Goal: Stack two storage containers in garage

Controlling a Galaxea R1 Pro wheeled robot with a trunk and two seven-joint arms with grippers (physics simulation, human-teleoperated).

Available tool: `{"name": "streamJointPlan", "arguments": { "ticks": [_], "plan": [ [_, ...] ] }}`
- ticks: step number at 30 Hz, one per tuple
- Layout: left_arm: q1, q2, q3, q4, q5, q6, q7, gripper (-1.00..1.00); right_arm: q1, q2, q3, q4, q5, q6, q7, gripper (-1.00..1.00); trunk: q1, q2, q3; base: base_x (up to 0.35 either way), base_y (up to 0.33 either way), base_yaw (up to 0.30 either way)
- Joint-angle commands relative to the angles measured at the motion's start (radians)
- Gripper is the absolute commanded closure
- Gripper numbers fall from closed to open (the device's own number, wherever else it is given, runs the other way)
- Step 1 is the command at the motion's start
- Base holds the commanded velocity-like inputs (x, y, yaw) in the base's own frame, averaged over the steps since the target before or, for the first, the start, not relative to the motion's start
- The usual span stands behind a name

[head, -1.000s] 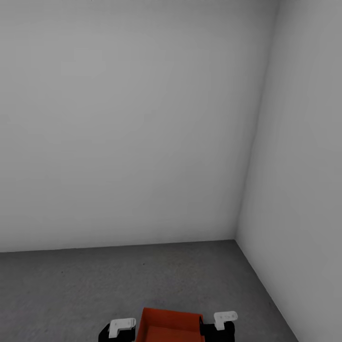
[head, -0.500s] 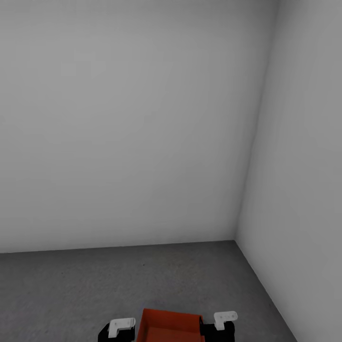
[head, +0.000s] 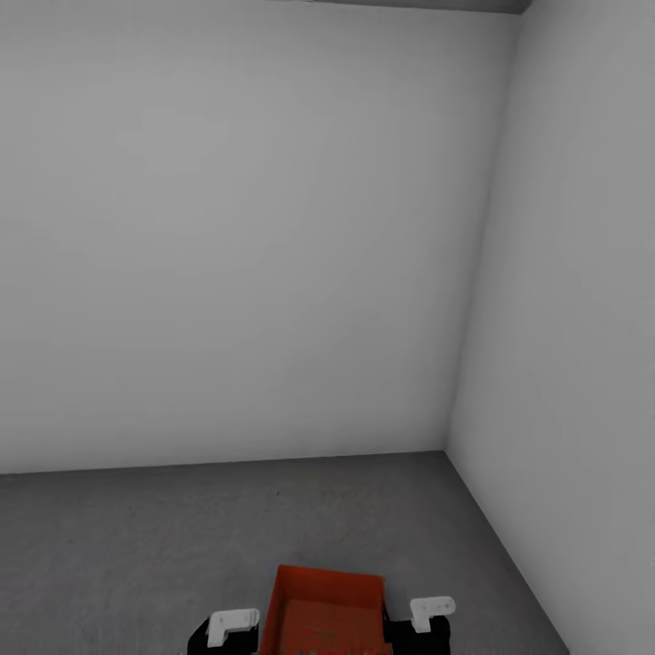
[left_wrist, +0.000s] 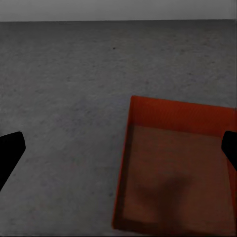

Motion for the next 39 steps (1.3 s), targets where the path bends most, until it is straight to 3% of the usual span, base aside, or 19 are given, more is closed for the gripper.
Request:
{"name": "streamJointPlan", "arguments": {
  "ticks": [1,13,39],
  "plan": [
    [-0.001,0.000,-0.009,0.001,0.010,-0.004,0.006,-1.00,-0.001,0.000,0.008,0.001,0.004,-0.001,-0.010,-1.00,-0.001,-0.001,-0.001,-0.336,0.000,0.000],
    [-0.001,0.004,-0.009,0.001,0.013,-0.004,0.006,-1.00,0.000,-0.001,0.008,0.001,0.004,0.000,-0.009,-1.00,-0.001,-0.001,-0.001,-0.294,0.018,-0.158],
    [-0.001,0.002,-0.009,0.001,0.018,-0.004,0.006,-1.00,0.000,-0.003,0.005,0.001,0.002,0.001,-0.009,-1.00,-0.001,-0.001,-0.001,-0.037,0.003,-0.298]
  ]
}}
